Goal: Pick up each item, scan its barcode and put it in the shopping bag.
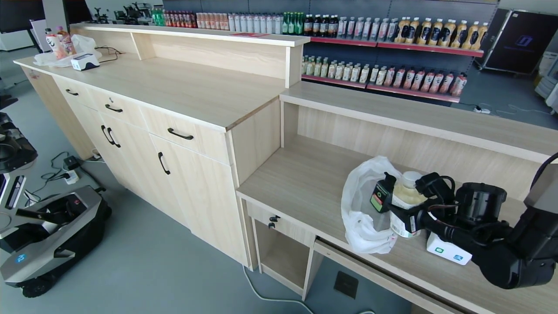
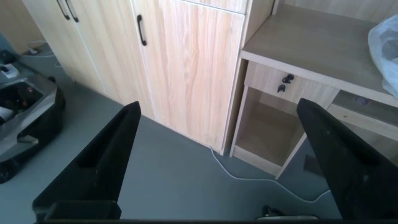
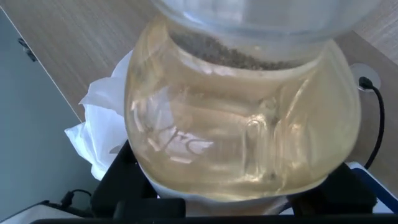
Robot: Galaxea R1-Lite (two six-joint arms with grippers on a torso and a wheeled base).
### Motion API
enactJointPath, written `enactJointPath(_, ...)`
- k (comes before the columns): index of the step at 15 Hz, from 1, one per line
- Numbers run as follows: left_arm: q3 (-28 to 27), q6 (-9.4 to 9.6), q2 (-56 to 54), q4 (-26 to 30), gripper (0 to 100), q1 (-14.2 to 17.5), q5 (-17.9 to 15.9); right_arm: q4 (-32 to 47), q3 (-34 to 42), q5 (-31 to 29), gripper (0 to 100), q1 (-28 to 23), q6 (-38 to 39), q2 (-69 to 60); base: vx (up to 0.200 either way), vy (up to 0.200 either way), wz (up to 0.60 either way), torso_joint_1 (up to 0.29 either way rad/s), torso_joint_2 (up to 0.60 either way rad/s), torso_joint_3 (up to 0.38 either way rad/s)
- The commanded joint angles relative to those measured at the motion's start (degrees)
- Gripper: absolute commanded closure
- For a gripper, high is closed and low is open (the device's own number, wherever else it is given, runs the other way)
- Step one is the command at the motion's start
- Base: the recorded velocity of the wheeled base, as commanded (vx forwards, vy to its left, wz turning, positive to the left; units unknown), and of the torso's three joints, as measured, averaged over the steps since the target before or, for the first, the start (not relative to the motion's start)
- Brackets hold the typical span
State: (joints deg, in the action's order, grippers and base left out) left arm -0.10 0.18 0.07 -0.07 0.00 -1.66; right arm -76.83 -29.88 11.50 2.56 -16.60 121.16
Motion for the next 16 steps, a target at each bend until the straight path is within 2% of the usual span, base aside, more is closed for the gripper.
enactJointPath(1, 0.01, -0.01, 0.01, -0.01, 0, 0.0, -0.01, -1.75, -0.27, 0.72, 100, 0.08, 0.08, 2.68, 0.0, 0.0, 0.0, 0.0, 0.0, 0.0)
enactJointPath(4, 0.01, -0.01, 0.01, -0.01, 0, 0.0, -0.01, -5.62, -1.94, 5.73, 100, 0.08, -0.01, 6.02, 0.0, 0.0, 0.0, 0.0, 0.0, 0.0)
enactJointPath(9, 0.01, -0.01, 0.01, -0.01, 0, 0.0, -0.01, -9.04, -6.51, 5.91, 100, -0.01, 0.08, 11.46, 0.0, 0.0, 0.0, 0.0, 0.0, 0.0)
enactJointPath(16, 0.01, -0.01, 0.01, -0.01, 0, 0.0, -0.01, -9.92, -11.96, 8.46, 100, 0.08, 0.08, 17.0, 0.0, 0.0, 0.0, 0.0, 0.0, 0.0)
